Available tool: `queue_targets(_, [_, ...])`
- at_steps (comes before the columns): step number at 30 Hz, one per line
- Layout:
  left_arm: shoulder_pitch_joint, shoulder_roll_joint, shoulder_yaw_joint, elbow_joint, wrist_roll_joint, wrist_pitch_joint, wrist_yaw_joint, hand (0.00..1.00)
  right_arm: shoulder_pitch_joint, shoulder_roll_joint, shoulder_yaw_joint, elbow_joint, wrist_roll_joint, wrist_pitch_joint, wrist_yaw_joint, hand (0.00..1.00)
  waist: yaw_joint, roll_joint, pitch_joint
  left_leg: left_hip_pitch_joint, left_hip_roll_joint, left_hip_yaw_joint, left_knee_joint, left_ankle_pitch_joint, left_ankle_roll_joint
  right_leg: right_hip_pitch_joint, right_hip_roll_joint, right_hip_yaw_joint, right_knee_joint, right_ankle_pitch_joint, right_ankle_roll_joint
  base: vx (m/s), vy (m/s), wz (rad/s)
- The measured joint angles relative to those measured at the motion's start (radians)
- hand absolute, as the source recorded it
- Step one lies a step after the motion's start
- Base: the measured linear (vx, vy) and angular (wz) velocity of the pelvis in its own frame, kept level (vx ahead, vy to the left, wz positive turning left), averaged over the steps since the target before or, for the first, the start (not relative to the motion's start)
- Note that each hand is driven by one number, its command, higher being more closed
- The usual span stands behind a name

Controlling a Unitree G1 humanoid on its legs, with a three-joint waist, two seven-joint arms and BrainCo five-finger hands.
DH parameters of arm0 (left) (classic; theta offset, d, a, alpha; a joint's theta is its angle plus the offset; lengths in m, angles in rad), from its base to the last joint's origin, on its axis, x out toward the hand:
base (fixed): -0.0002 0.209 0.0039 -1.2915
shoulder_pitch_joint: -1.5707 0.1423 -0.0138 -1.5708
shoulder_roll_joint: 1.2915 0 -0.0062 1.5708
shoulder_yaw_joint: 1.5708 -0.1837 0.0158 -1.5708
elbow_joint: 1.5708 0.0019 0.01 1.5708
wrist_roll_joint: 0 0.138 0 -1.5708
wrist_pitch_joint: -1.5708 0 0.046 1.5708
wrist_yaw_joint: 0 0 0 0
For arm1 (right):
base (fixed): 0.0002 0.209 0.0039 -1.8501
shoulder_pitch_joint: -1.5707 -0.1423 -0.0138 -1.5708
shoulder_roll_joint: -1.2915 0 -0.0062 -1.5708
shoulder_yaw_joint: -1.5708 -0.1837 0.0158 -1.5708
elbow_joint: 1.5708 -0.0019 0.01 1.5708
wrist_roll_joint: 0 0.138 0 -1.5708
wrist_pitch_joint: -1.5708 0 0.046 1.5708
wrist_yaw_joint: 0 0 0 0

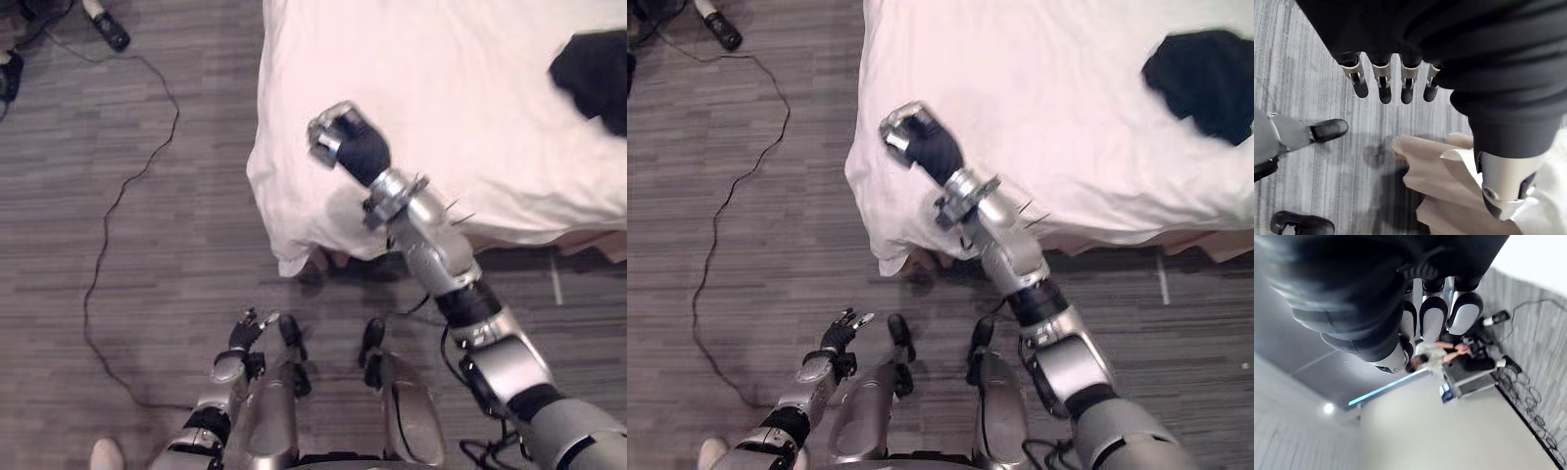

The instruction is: Tidy the bed and pick cloth on bed and put in laundry

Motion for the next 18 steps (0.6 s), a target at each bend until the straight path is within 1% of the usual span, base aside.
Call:
queue_targets(1, [-0.006, -0.006, -0.004, 0.0, -0.005, 0.005, 0.001, 0.0, -0.006, -0.012, -0.002, 0.011, 0.0, 0.0, -0.008, 1.0, 0.006, 0.009, 0.005, -0.014, -0.001, -0.008, 0.001, 0.002, 0.0, -0.013, 0.0, -0.002, 0.002, 0.003, 0.001, -0.11, -0.011, 0.13])
queue_targets(2, [-0.016, -0.018, -0.022, 0.0, -0.013, 0.013, 0.006, 0.0, -0.017, -0.036, -0.003, 0.033, 0.0, 0.0, -0.025, 1.0, 0.016, 0.032, 0.016, -0.045, -0.009, -0.034, 0.0, 0.008, 0.003, -0.045, -0.007, -0.005, 0.018, 0.003, 0.001, -0.09, -0.023, 0.18])
queue_targets(3, [-0.02, -0.035, -0.03, -0.007, -0.015, 0.016, 0.016, 0.0, -0.017, -0.057, -0.002, 0.035, -0.003, 0.001, -0.051, 1.0, 0.03, 0.047, 0.023, -0.079, -0.013, -0.044, -0.002, 0.015, 0.005, -0.099, -0.023, -0.005, 0.065, -0.011, -0.002, -0.09, -0.046, 0.19])
queue_targets(4, [-0.021, -0.042, -0.03, -0.012, -0.019, 0.015, 0.019, 0.0, -0.017, -0.064, -0.004, 0.034, -0.003, 0.001, -0.06, 1.0, 0.037, 0.05, 0.025, -0.095, -0.016, -0.043, -0.002, 0.018, 0.006, -0.123, -0.032, -0.005, 0.087, -0.018, -0.002, -0.1, -0.082, 0.28])
queue_targets(5, [-0.021, -0.055, -0.029, -0.021, -0.024, 0.016, 0.022, 0.0, -0.02, -0.077, -0.015, 0.034, -0.005, 0.001, -0.088, 1.0, 0.039, 0.06, 0.029, -0.127, -0.026, -0.046, -0.002, 0.03, 0.004, -0.171, -0.053, -0.005, 0.138, -0.04, -0.004, -0.1, -0.117, 0.43])
queue_targets(6, [-0.02, -0.067, -0.029, -0.04, -0.031, 0.017, 0.022, 0.0, -0.024, -0.088, -0.027, 0.035, -0.009, 0.0, -0.126, 1.0, 0.038, 0.068, 0.033, -0.154, -0.034, -0.047, 0.002, 0.046, 0.017, -0.212, -0.077, -0.011, 0.191, -0.067, -0.005, -0.09, -0.119, 0.48])
queue_targets(7, [-0.019, -0.07, -0.029, -0.051, -0.037, 0.017, 0.022, 0.0, -0.026, -0.094, -0.031, 0.035, -0.009, 0.0, -0.141, 1.0, 0.037, 0.068, 0.033, -0.165, -0.037, -0.048, 0.007, 0.047, 0.017, -0.229, -0.086, -0.012, 0.211, -0.073, -0.007, -0.08, -0.134, 0.46])
queue_targets(8, [-0.015, -0.074, -0.029, -0.082, -0.043, 0.016, 0.021, 0.0, -0.04, -0.116, -0.039, 0.041, -0.003, -0.008, -0.167, 1.0, 0.043, 0.068, 0.034, -0.192, -0.038, -0.048, 0.039, 0.046, 0.018, -0.256, -0.103, -0.014, 0.252, -0.092, -0.007, -0.07, -0.138, 0.33])
queue_targets(9, [-0.013, -0.076, -0.029, -0.108, -0.043, 0.013, 0.018, 0.0, -0.059, -0.135, -0.061, 0.065, 0.005, -0.035, -0.175, 1.0, 0.048, 0.071, 0.035, -0.208, -0.037, -0.049, 0.075, 0.044, 0.027, -0.265, -0.115, -0.016, 0.283, -0.107, -0.004, -0.09, -0.152, 0.28])
queue_targets(10, [-0.011, -0.076, -0.029, -0.119, -0.044, 0.011, 0.016, 0.0, -0.065, -0.146, -0.073, 0.074, 0.018, -0.046, -0.179, 1.0, 0.052, 0.072, 0.036, -0.212, -0.035, -0.05, 0.091, 0.039, 0.031, -0.266, -0.118, -0.016, 0.296, -0.113, 0.0, -0.08, -0.128, 0.12])
queue_targets(11, [0.0, -0.074, -0.029, -0.143, -0.044, 0.0, 0.009, 0.0, -0.084, -0.167, -0.097, 0.114, 0.059, -0.077, -0.175, 1.0, 0.057, 0.072, 0.036, -0.216, -0.03, -0.049, 0.127, 0.02, 0.032, -0.264, -0.121, -0.012, 0.315, -0.125, -0.001, -0.06, -0.076, 0.0])
queue_targets(12, [0.008, -0.074, -0.028, -0.151, -0.044, -0.01, 0.003, 0.0, -0.088, -0.179, -0.113, 0.133, 0.081, -0.092, -0.174, 1.0, 0.057, 0.072, 0.036, -0.215, -0.028, -0.048, 0.142, 0.011, 0.032, -0.261, -0.122, -0.009, 0.323, -0.131, -0.001, -0.06, -0.074, -0.06])
queue_targets(13, [0.031, -0.072, -0.027, -0.166, -0.043, -0.028, -0.013, 0.0, -0.086, -0.206, -0.155, 0.169, 0.12, -0.121, -0.159, 1.0, 0.053, 0.072, 0.036, -0.215, -0.025, -0.047, 0.174, -0.007, 0.034, -0.253, -0.123, -0.005, 0.335, -0.145, 0.003, -0.04, -0.06, -0.09])
queue_targets(15, [0.069, -0.069, -0.017, -0.161, -0.043, -0.052, -0.042, 0.0, -0.043, -0.252, -0.247, 0.215, 0.194, -0.159, -0.108, 1.0, 0.03, 0.071, 0.036, -0.196, -0.014, -0.04, 0.206, -0.032, 0.035, -0.225, -0.121, -0.001, 0.337, -0.154, 0.006, -0.02, -0.062, -0.16])
queue_targets(16, [0.087, -0.068, -0.01, -0.155, -0.043, -0.058, -0.059, 0.0, 0.029, -0.276, -0.307, 0.215, 0.236, -0.178, -0.08, 1.0, 0.023, 0.069, 0.037, -0.162, -0.012, -0.032, 0.207, -0.042, 0.034, -0.194, -0.118, 0.006, 0.331, -0.157, 0.011, 0.01, -0.038, -0.24])
queue_targets(17, [0.098, -0.068, -0.003, -0.152, -0.043, -0.064, -0.069, 0.0, 0.072, -0.279, -0.34, 0.214, 0.251, -0.188, -0.067, 1.0, 0.018, 0.067, 0.037, -0.14, -0.009, -0.025, 0.206, -0.048, 0.033, -0.174, -0.113, 0.011, 0.324, -0.158, 0.012, 0.04, -0.033, -0.37])
queue_targets(18, [0.12, -0.068, 0.023, -0.147, -0.043, -0.079, -0.083, 0.0, 0.166, -0.268, -0.4, 0.205, 0.287, -0.199, -0.05, 1.0, 0.002, 0.059, 0.038, -0.095, 0.0, -0.01, 0.207, -0.062, 0.028, -0.129, -0.099, 0.022, 0.304, -0.159, 0.013, 0.04, -0.026, -0.47])
